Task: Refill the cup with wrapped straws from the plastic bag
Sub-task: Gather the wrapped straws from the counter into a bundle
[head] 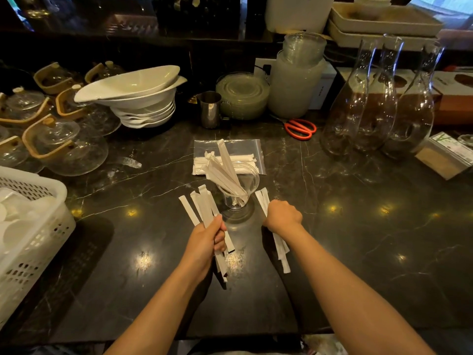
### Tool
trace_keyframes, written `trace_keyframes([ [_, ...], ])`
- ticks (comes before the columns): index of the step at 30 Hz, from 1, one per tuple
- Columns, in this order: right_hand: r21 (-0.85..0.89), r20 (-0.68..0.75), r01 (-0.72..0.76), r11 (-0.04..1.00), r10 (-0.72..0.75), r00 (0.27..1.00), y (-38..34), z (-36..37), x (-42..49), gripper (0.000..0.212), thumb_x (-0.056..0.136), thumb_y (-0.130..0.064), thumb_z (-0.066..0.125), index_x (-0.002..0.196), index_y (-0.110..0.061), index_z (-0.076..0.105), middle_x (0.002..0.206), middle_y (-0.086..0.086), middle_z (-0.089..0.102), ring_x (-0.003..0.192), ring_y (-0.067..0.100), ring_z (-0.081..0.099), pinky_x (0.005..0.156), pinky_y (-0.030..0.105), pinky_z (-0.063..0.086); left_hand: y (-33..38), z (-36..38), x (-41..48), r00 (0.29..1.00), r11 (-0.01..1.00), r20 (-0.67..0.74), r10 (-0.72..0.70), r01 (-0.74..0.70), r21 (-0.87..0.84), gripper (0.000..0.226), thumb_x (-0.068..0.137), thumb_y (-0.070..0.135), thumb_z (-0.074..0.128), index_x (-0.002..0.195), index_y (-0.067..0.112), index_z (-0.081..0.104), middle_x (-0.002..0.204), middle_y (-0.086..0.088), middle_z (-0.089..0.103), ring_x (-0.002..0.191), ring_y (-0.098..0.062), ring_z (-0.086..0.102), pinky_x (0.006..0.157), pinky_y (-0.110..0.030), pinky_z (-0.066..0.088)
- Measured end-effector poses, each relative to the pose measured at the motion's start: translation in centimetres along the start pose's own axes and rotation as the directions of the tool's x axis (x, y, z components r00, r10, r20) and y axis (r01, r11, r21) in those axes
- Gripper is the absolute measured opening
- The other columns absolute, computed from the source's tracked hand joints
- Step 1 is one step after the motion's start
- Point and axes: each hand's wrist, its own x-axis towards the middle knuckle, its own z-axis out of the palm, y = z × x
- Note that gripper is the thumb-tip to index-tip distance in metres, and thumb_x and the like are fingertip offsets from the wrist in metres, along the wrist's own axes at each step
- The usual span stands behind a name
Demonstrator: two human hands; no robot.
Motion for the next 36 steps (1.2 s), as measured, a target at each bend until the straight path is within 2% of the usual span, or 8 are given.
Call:
trace_keyframes([
  [11,0.041,0.147,0.086,0.995,-0.091,0.985,0.6,-1.4,-1.1,0.023,0.085,-0.006,0.052,0.107,0.001,0.054,0.111,0.019,0.062,0.094,0.032,0.06,0.07,0.033,0.043,0.4,0.4,-0.2,0.999,1.0,-0.042,-0.016,0.016,-0.003,0.033,0.092,0.022,0.042,0.061,0.012,0.05,0.034,0.009,0.034,0.032,-0.003,0.029,0.04,-0.015,0.029],
  [14,0.091,0.121,0.115,0.989,-0.126,0.985,1.1,-2.7,-2.1,0.007,0.085,-0.002,0.046,0.085,-0.004,0.054,0.084,0.012,0.059,0.082,0.032,0.061,0.06,0.032,0.046,0.5,0.4,-0.3,0.999,1.0,-0.052,-0.011,0.011,0.004,0.031,0.091,0.022,0.044,0.062,0.012,0.05,0.035,0.01,0.033,0.034,-0.003,0.028,0.042,-0.017,0.028],
  [16,0.099,0.054,0.142,0.985,-0.148,0.988,1.3,-3.8,-3.3,0.016,0.086,-0.006,0.043,0.071,-0.011,0.044,0.077,0.008,0.053,0.08,0.032,0.061,0.06,0.034,0.047,0.6,0.4,-0.4,0.999,1.0,-0.054,-0.003,0.003,0.004,0.029,0.09,0.021,0.045,0.063,0.012,0.05,0.036,0.01,0.031,0.034,-0.004,0.028,0.043,-0.017,0.027],
  [22,0.194,-0.114,0.289,0.937,-0.272,0.956,0.8,-6.3,-7.5,0.011,0.091,-0.019,0.043,0.084,-0.012,0.047,0.086,0.008,0.061,0.08,0.03,0.063,0.073,0.047,0.055,0.6,0.5,-0.8,0.999,1.0,-0.027,0.021,-0.021,0.0,0.022,0.084,0.025,0.055,0.067,0.013,0.059,0.042,0.008,0.033,0.036,-0.005,0.031,0.045,-0.018,0.032],
  [25,0.394,-0.053,0.412,0.821,-0.427,0.903,-1.0,-6.3,-9.3,0.008,0.091,-0.018,0.046,0.087,-0.013,0.052,0.076,-0.002,0.055,0.064,0.013,0.058,0.059,0.03,0.055,0.8,0.6,-1.4,0.996,0.997,0.06,0.068,-0.066,-0.034,0.023,0.074,0.037,0.06,0.073,0.014,0.065,0.044,0.007,0.043,0.038,-0.004,0.037,0.045,-0.018,0.034],
  [28,0.48,0.032,0.441,0.758,-0.517,0.855,-2.9,-5.3,-10.1,0.013,0.091,-0.018,0.048,0.097,-0.01,0.055,0.076,-0.003,0.054,0.059,0.007,0.053,0.052,0.019,0.047,1.0,0.5,-2.0,0.981,0.986,0.141,0.133,-0.116,-0.123,0.035,0.07,0.038,0.059,0.089,0.009,0.063,0.048,0.004,0.064,0.045,-0.006,0.058,0.045,-0.016,0.046],
  [33,0.496,0.025,0.486,0.72,-0.571,0.821,-5.2,-3.2,-10.3,0.019,0.091,-0.015,0.046,0.105,-0.009,0.058,0.079,-0.001,0.056,0.055,0.004,0.049,0.051,0.016,0.043,1.1,-0.1,-2.6,0.984,0.973,0.049,0.17,-0.16,-0.166,0.017,0.066,0.034,0.06,0.069,0.024,0.074,0.066,0.003,0.074,0.062,-0.01,0.069,0.051,-0.02,0.054],
  [36,0.491,-0.002,0.485,0.724,-0.555,0.832,-6.1,-2.4,-10.2,0.022,0.089,-0.013,0.05,0.108,-0.008,0.059,0.092,0.011,0.064,0.06,0.011,0.054,0.062,0.026,0.051,0.9,-0.7,-2.7,0.988,0.975,0.002,0.156,-0.154,-0.159,0.015,0.067,0.034,0.06,0.069,0.027,0.074,0.067,0.005,0.074,0.066,-0.008,0.069,0.053,-0.019,0.054],
])
